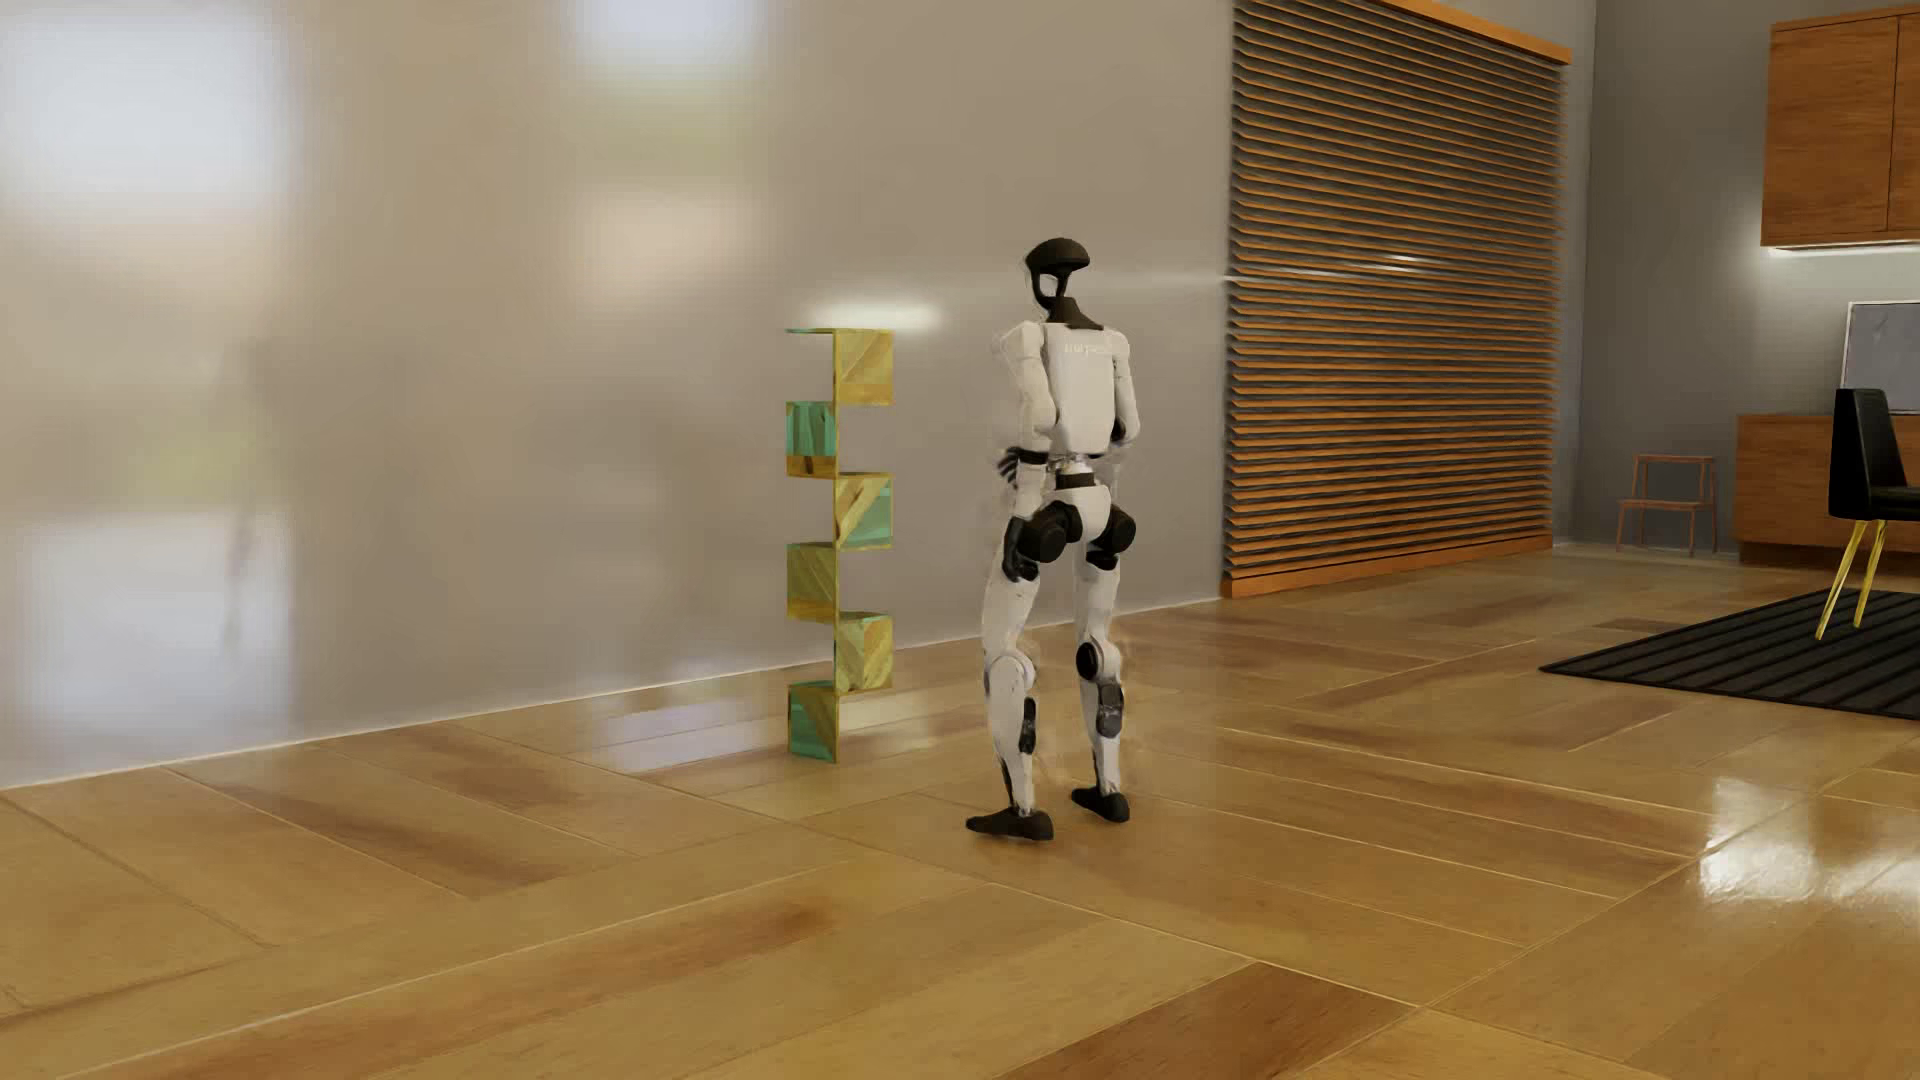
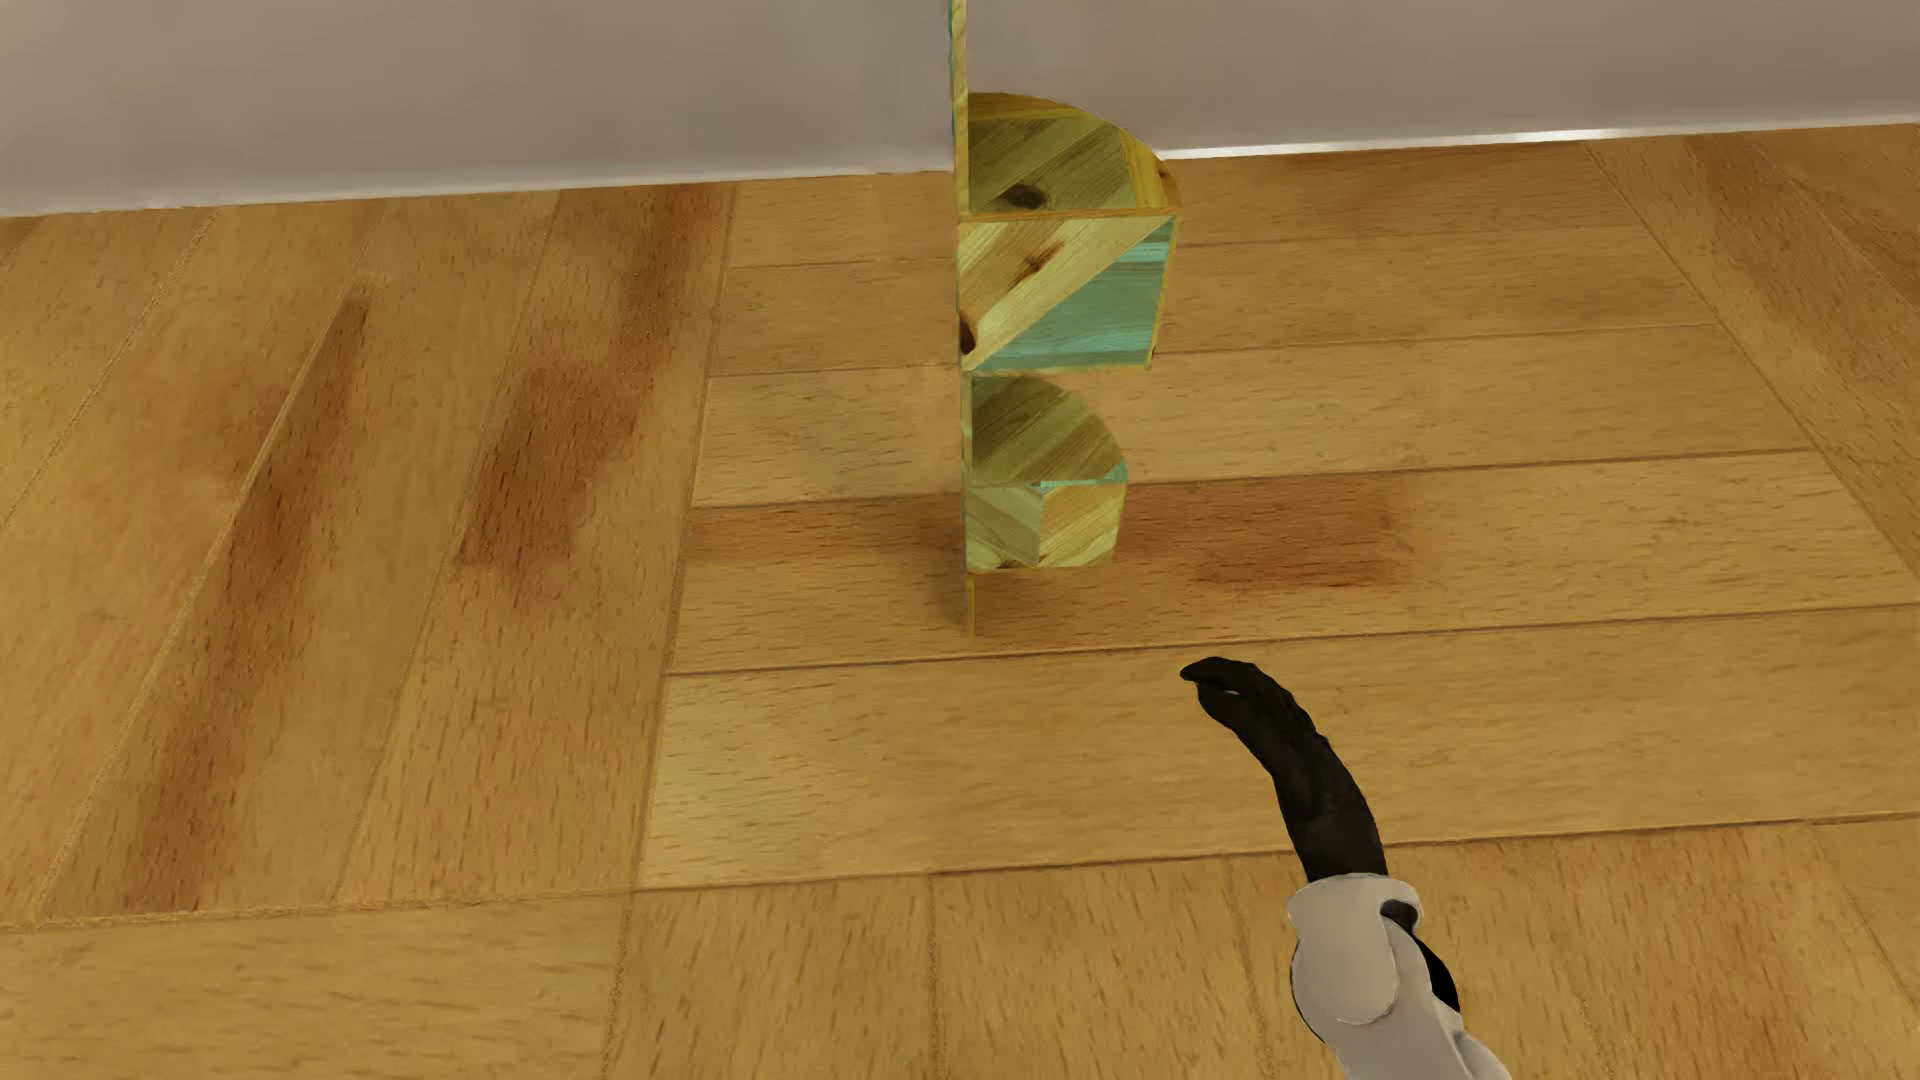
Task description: Walk towards the shelves
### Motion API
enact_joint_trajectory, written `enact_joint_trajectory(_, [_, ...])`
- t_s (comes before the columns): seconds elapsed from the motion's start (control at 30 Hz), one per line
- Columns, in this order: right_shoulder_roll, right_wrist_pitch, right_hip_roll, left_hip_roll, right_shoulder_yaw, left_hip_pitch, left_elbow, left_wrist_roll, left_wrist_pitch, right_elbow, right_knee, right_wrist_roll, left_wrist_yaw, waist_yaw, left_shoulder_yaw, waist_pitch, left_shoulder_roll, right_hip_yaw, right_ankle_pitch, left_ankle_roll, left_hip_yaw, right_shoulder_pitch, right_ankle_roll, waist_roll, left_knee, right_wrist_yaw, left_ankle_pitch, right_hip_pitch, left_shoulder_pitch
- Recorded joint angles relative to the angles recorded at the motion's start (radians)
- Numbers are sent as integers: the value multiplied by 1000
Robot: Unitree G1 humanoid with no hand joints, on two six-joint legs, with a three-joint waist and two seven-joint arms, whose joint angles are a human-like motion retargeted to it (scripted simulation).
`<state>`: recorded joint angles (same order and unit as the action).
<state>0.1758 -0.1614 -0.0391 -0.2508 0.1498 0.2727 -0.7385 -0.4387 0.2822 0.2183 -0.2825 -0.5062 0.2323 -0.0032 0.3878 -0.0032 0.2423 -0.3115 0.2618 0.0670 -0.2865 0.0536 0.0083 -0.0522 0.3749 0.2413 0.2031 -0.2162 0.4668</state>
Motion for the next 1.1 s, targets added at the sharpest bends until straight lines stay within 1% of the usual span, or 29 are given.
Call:
enact_joint_trajectory(0.07, [-23, 75, -27, 34, -64, -19, -8, 0, 9, 73, 1, -20, 7, -3, -19, -3, -15, -24, -1, 9, 15, 45, 12, 8, -56, -5, -28, 8, -60])
enact_joint_trajectory(0.13, [-54, 145, -54, 61, -115, -9, 14, -10, 3, 188, 5, -35, 24, -7, -33, -3, -22, -51, 1, -5, 38, 95, 25, 15, -49, -22, -26, 20, -155])
enact_joint_trajectory(0.17, [-60, 166, -66, 74, -129, -2, 34, -22, -1, 250, 5, -50, 36, -8, -34, -1, -24, -65, 2, -10, 51, 120, 31, 19, -39, -35, -21, 26, -212])
enact_joint_trajectory(0.2, [-60, 183, -78, 85, -138, 2, 59, -35, -10, 314, 4, -66, 40, -8, -38, 0, -21, -75, 2, -15, 61, 148, 37, 23, -31, -52, -15, 29, -266])
enact_joint_trajectory(0.27, [-65, 254, -98, 103, -140, 5, 117, -77, -31, 441, -4, -104, 38, -9, -38, 3, -31, -83, 4, -26, 68, 190, 50, 30, -20, -104, -5, 32, -371])
enact_joint_trajectory(0.33, [-63, 319, -115, 117, -148, 2, 202, -112, -68, 540, -15, -142, 47, -14, -36, 6, -41, -79, 5, -40, 61, 226, 62, 36, -20, -155, 2, 28, -444])
enact_joint_trajectory(0.4, [-65, 361, -129, 125, -162, 0, 282, -132, -97, 598, -33, -167, 40, -25, -30, 10, -44, -61, 9, -51, 46, 258, 72, 42, -13, -178, 14, 18, -489])
enact_joint_trajectory(0.43, [-66, 372, -135, 128, -168, 0, 311, -138, -105, 612, -46, -177, 29, -31, -27, 13, -42, -47, 13, -57, 33, 270, 77, 45, -5, -191, 21, 8, -504])
enact_joint_trajectory(0.5, [-69, 372, -149, 130, -184, -1, 337, -140, -110, 608, -85, -186, 5, -43, -19, 19, -34, -7, 23, -69, -2, 284, 89, 50, 13, -218, 39, -21, -519])
enact_joint_trajectory(0.57, [-77, 346, -155, 131, -213, -16, 305, -125, -93, 576, -109, -183, -19, -50, -7, 21, -27, 42, 23, -79, -47, 288, 99, 55, 19, -212, 54, -43, -517])
enact_joint_trajectory(0.63, [-86, 312, -153, 133, -236, -36, 213, -103, -46, 533, -103, -182, -53, -52, 10, 20, -26, 90, 18, -89, -95, 275, 111, 57, 14, -175, 64, -51, -508])
enact_joint_trajectory(0.67, [-89, 297, -150, 132, -240, -45, 150, -94, -13, 510, -98, -184, -69, -53, 19, 19, -29, 115, 13, -93, -119, 262, 117, 58, 12, -158, 69, -55, -500])
enact_joint_trajectory(0.7, [-86, 283, -147, 131, -231, -53, 83, -84, 20, 490, -92, -200, -81, -53, 28, 17, -35, 137, 6, -97, -142, 248, 122, 58, 10, -145, 74, -58, -489])
enact_joint_trajectory(0.73, [-86, 276, -143, 128, -225, -60, 16, -72, 49, 474, -88, -207, -95, -53, 38, 16, -40, 158, -1, -99, -166, 231, 126, 58, 9, -141, 79, -63, -474])
enact_joint_trajectory(0.77, [-95, 281, -138, 125, -219, -66, -36, -62, 68, 460, -83, -197, -106, -52, 50, 14, -42, 177, -10, -101, -186, 201, 131, 57, 7, -147, 83, -67, -451])
enact_joint_trajectory(0.83, [-84, 250, -130, 121, -196, -77, -124, -48, 72, 437, -75, -186, -118, -48, 87, 11, -40, 208, -24, -105, -220, 183, 138, 56, 4, -160, 91, -74, -407])
enact_joint_trajectory(0.93, [-88, 231, -124, 116, -169, -90, -162, -9, 63, 430, -59, -186, -95, -35, 105, 7, -45, 227, -42, -106, -250, 153, 141, 53, 6, -163, 100, -69, -337])
enact_joint_trajectory(1.03, [-88, 238, -127, 113, -139, -91, -143, 16, 57, 456, -56, -192, -75, -17, 93, 3, -39, 230, -41, -106, -252, 142, 146, 50, 27, -176, 115, -58, -310])
enact_joint_trajectory(1.1, [-82, 255, -134, 115, -125, -90, -127, 18, 58, 489, -64, -200, -66, -5, 95, 2, -37, 223, -34, -107, -245, 138, 149, 49, 41, -193, 121, -52, -327])
